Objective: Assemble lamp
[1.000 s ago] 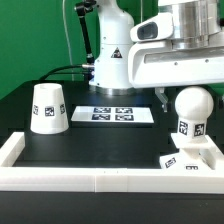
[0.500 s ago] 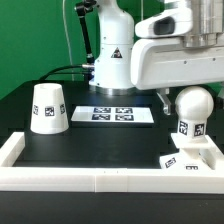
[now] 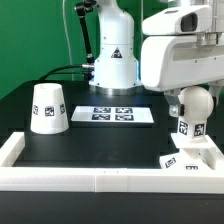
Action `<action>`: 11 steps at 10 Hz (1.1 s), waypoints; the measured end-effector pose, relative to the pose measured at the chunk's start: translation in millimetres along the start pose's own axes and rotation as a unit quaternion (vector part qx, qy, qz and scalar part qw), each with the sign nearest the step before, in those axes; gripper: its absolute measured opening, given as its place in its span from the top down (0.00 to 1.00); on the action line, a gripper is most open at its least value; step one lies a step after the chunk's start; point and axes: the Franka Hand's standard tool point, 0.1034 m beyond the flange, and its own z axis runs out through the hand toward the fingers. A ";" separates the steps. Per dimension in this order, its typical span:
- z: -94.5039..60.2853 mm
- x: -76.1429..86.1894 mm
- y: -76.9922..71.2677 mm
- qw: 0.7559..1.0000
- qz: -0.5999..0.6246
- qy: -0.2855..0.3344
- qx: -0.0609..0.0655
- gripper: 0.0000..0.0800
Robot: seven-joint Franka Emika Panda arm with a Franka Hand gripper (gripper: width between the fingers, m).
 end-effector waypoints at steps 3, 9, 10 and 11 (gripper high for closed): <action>0.8 3.8 1.8 0.991 -0.132 -0.017 -0.005 0.13; 1.0 2.6 3.5 0.990 -0.137 -0.017 -0.005 0.28; 1.0 2.5 3.7 0.993 -0.120 -0.017 -0.005 0.28; 0.9 2.7 3.5 0.997 -0.073 -0.016 -0.005 0.28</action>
Offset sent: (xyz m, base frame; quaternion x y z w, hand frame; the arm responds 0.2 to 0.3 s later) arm 0.0002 0.0030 0.0014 -0.0047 -0.0237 -0.1339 0.9907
